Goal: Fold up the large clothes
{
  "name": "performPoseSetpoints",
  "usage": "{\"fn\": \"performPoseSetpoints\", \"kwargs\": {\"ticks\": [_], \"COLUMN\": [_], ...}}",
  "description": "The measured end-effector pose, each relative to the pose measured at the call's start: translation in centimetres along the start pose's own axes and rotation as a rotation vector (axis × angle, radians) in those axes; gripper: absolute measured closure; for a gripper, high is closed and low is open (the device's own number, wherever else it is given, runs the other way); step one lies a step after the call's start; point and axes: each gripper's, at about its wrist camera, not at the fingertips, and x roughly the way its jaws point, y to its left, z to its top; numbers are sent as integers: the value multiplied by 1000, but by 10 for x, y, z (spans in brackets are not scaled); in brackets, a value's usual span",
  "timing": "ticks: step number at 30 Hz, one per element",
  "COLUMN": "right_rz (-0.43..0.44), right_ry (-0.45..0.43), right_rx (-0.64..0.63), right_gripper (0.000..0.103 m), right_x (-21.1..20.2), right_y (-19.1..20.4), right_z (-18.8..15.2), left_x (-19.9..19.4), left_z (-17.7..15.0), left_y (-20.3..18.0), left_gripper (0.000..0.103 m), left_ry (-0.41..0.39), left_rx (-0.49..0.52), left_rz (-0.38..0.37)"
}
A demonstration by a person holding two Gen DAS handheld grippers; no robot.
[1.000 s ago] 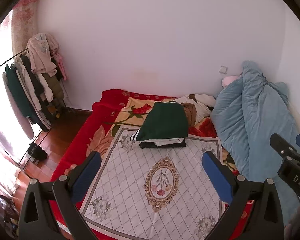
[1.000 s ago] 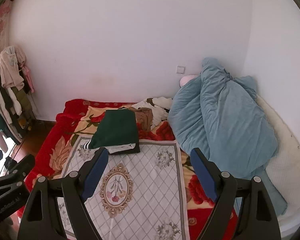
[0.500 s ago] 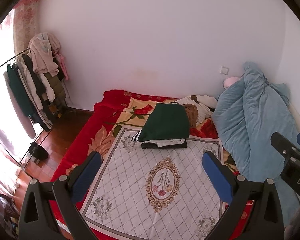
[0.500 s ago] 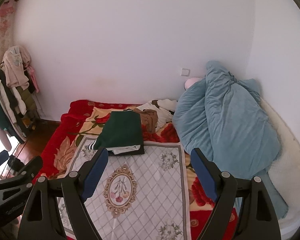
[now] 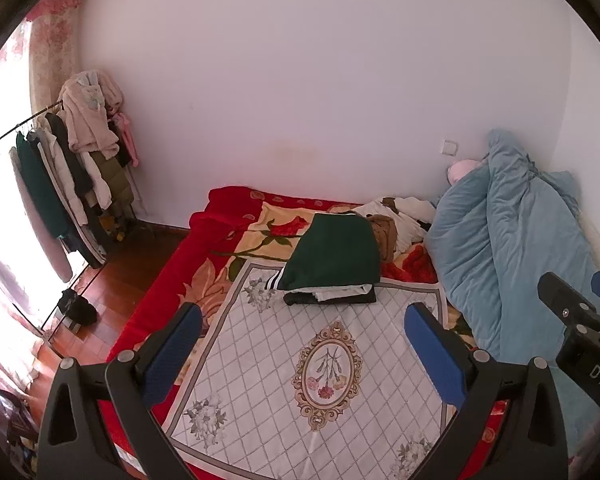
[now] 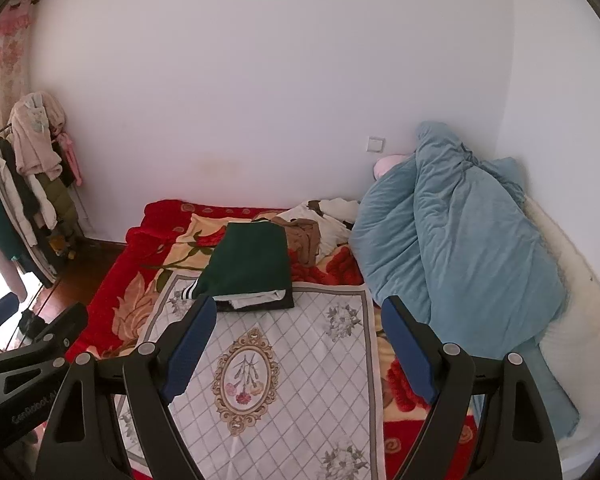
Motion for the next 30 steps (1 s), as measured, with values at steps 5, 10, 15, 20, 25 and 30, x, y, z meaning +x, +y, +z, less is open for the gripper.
{"fn": "performPoseSetpoints", "kwargs": {"ticks": [5,10,15,20,25,30], "right_rz": [1,13,13,14,12,17], "right_ry": [1,-6,-8,-7,-6,-7], "right_rx": [-1,-7,-9,-9,-14,-15], "right_gripper": [17,17,17,17,17,17], "right_x": [-1,-1,-1,1,2,3], "right_y": [0,-1,-2,-2,-2,0], "right_z": [-3,0,-1,0,2,4], "left_x": [-2,-2,-2,-1,-2,-3], "left_z": [0,0,0,0,0,1], "left_y": [1,2,2,3,2,3], "left_gripper": [0,0,0,0,0,0], "left_ry": [-4,-9,-11,-9,-9,-13], "left_rx": [-2,-5,-12,-10,-11,-9], "left_rz": [5,14,19,22,29,30]}}
